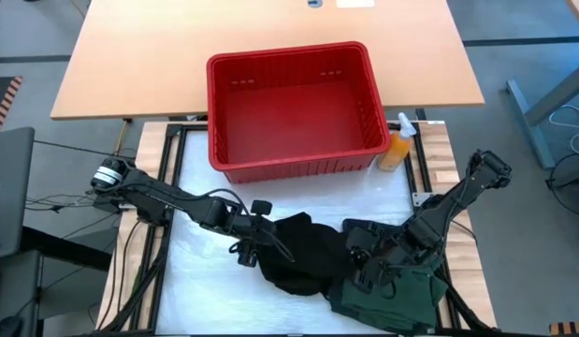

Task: Fold laundry
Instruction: Fold the black shirt

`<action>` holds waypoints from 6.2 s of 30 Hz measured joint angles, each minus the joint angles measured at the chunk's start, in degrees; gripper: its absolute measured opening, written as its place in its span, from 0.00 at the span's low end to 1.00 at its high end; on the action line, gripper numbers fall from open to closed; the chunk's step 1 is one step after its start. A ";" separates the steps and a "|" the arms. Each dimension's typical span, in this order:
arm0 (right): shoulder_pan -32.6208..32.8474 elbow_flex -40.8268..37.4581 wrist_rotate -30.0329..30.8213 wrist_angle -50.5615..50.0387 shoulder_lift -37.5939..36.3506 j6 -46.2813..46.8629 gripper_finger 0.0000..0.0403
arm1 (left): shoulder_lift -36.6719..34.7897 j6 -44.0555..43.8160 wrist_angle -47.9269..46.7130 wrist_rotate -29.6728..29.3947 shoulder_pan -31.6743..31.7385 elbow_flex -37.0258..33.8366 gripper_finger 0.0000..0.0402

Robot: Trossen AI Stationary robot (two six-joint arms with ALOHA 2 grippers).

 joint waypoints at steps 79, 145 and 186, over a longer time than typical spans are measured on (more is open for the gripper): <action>0.27 0.07 8.98 3.36 0.04 -0.57 0.06 | -12.12 -20.28 30.06 -0.77 1.70 -15.24 0.31; -8.25 -6.66 7.44 18.60 0.02 -16.79 0.56 | -36.96 -34.02 -18.52 17.78 -4.15 -11.17 0.00; -16.83 37.29 12.88 21.22 49.26 -50.90 0.52 | -29.51 -28.77 -14.43 15.91 -6.27 -15.78 0.00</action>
